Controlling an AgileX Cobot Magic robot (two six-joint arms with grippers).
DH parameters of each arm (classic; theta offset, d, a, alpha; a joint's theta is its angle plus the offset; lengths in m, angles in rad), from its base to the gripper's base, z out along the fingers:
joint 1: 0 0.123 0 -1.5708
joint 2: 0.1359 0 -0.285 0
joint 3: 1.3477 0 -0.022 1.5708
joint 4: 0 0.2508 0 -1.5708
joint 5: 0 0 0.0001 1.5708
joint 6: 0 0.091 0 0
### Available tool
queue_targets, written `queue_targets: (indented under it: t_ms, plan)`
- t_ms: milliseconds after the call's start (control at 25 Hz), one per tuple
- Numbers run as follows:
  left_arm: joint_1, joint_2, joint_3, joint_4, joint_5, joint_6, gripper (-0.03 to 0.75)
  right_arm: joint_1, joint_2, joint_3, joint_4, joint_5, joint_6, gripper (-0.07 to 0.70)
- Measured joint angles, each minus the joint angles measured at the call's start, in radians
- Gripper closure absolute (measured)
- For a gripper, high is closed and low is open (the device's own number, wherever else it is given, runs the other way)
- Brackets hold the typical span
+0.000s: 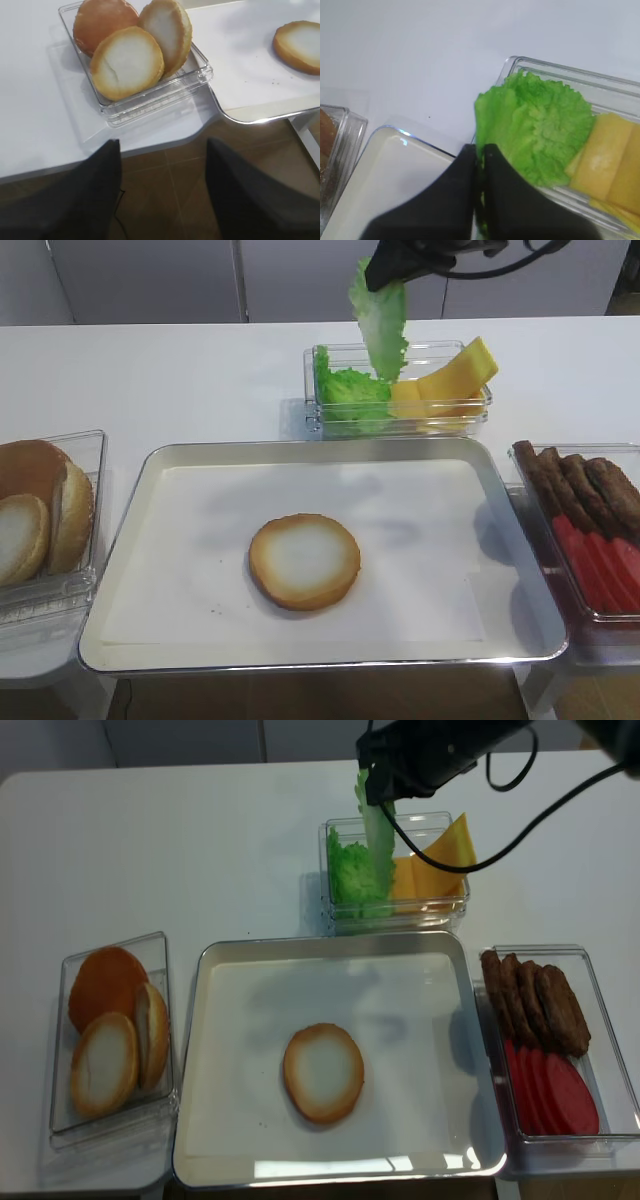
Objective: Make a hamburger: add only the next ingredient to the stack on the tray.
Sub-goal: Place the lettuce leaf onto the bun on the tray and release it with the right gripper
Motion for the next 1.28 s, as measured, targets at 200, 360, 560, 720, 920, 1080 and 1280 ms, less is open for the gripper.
queue_targets:
  t_ms: [200, 360, 560, 720, 920, 1080, 1280]
  plan:
    - [0.0, 0.0, 0.0, 0.0, 0.0, 0.0, 0.314, 0.089, -0.144, 0.141, -0.166, 0.007, 0.119, 0.587]
    - [0.0, 0.0, 0.0, 0.0, 0.0, 0.0, 0.314, 0.234, -0.222, 0.267, -0.315, -0.024, 0.271, 0.587]
    - [0.0, 0.0, 0.0, 0.0, 0.0, 0.0, 0.314, 0.419, -0.243, 0.397, -0.514, -0.076, 0.502, 0.587]
    - [0.0, 0.0, 0.0, 0.0, 0.0, 0.0, 0.314, 0.536, -0.243, 0.456, -0.632, -0.126, 0.64, 0.587]
    - [0.0, 0.0, 0.0, 0.0, 0.0, 0.0, 0.314, 0.566, -0.243, 0.458, -0.677, -0.137, 0.704, 0.587]
    - [0.0, 0.0, 0.0, 0.0, 0.0, 0.0, 0.314, 0.566, -0.243, 0.458, -0.772, -0.11, 0.777, 0.587]
    - [0.0, 0.0, 0.0, 0.0, 0.0, 0.0, 0.314, 0.566, -0.243, 0.458, -0.898, -0.078, 0.825, 0.588]
